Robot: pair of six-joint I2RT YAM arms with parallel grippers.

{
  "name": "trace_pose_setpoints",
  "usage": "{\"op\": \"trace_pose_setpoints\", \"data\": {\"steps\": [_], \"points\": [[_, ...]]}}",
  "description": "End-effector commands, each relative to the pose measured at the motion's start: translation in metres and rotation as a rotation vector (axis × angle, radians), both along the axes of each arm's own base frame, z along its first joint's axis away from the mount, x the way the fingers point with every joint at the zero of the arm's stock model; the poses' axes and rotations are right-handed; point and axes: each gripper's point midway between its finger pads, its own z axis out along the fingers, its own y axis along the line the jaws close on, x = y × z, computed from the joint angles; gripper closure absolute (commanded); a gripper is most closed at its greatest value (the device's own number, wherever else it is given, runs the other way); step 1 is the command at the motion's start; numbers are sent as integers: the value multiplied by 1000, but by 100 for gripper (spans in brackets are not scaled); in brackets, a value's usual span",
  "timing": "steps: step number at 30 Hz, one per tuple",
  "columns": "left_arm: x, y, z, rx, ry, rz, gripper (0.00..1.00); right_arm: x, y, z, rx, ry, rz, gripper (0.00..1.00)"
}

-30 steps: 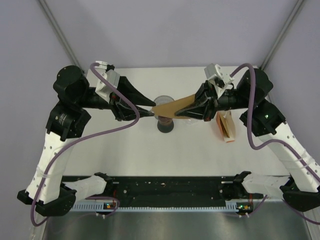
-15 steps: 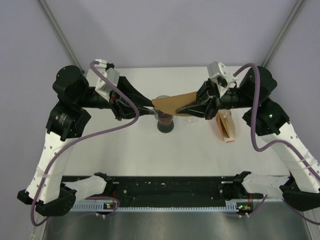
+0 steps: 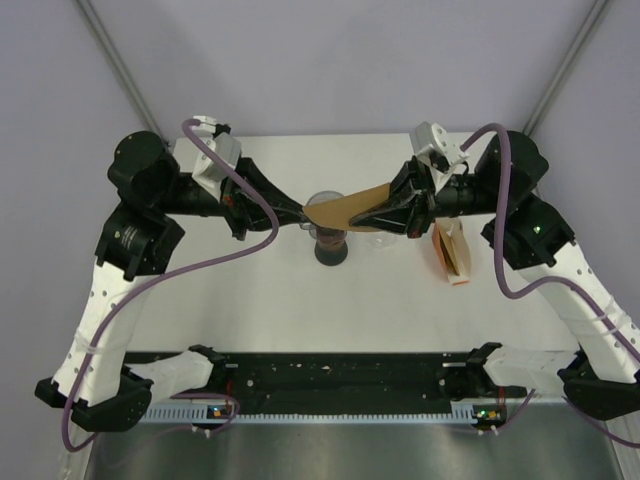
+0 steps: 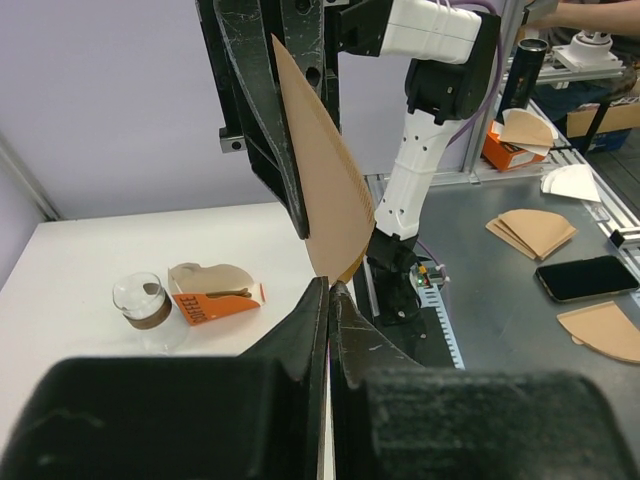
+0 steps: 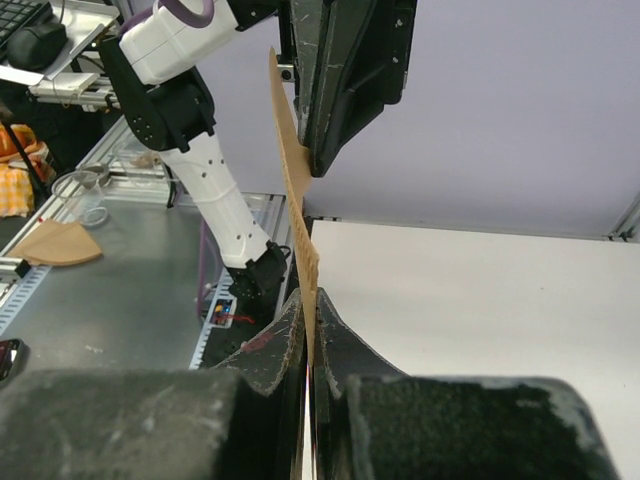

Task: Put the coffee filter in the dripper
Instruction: Place the coffee filter in the coffee dripper.

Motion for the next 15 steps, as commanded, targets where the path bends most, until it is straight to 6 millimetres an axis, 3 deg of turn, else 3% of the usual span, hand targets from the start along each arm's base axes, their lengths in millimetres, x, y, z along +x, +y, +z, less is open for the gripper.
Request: {"op": "trace_pose_setpoints", "data": {"steps": [1,8,15], "points": [[-5,2,9,-26,-36,8,100,-7,-2,20,45,-52,13,100],[17,2,13,-41,-14,147,100,-9,-2,20,46,-50,21,100],[-1,3,8,-27,-17,59,100,-3,-1,24,62,-39,-10,100]]}}
